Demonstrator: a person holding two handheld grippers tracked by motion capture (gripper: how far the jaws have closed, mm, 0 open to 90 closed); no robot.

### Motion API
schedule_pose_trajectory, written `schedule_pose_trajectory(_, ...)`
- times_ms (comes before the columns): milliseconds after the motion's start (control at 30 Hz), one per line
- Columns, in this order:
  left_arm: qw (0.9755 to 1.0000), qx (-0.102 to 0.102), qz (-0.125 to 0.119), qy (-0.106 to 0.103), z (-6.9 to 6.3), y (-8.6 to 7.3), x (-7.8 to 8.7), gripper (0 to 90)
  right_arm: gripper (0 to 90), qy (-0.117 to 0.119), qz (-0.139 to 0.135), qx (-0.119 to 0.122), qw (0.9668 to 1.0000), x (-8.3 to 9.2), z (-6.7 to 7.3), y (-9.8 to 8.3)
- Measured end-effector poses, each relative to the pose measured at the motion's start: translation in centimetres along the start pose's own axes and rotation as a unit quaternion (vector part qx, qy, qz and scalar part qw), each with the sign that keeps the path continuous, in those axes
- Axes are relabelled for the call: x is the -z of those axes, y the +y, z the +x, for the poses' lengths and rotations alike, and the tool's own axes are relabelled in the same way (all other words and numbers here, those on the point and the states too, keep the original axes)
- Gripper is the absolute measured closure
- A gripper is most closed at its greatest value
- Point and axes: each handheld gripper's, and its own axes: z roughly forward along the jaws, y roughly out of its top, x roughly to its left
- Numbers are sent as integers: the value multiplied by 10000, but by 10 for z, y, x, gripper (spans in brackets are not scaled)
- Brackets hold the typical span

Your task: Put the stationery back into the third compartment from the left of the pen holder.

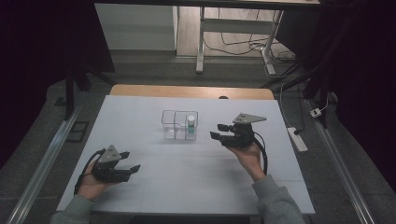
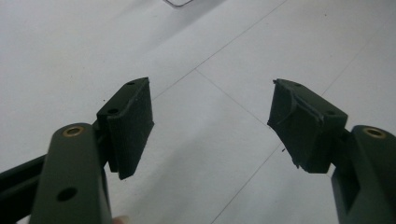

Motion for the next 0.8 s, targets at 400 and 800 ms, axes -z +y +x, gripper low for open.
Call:
schedule_pose_trajectory(400, 10000, -5, 47, 2, 0, 0, -2, 297, 455, -319, 339, -17, 9989, 50, -2, -42)
schedule_pose_trajectory(800, 10000, 18, 79, 27, 0, 0, -4, 294, 422, -518, 558, -12, 9971, 79, -5, -80)
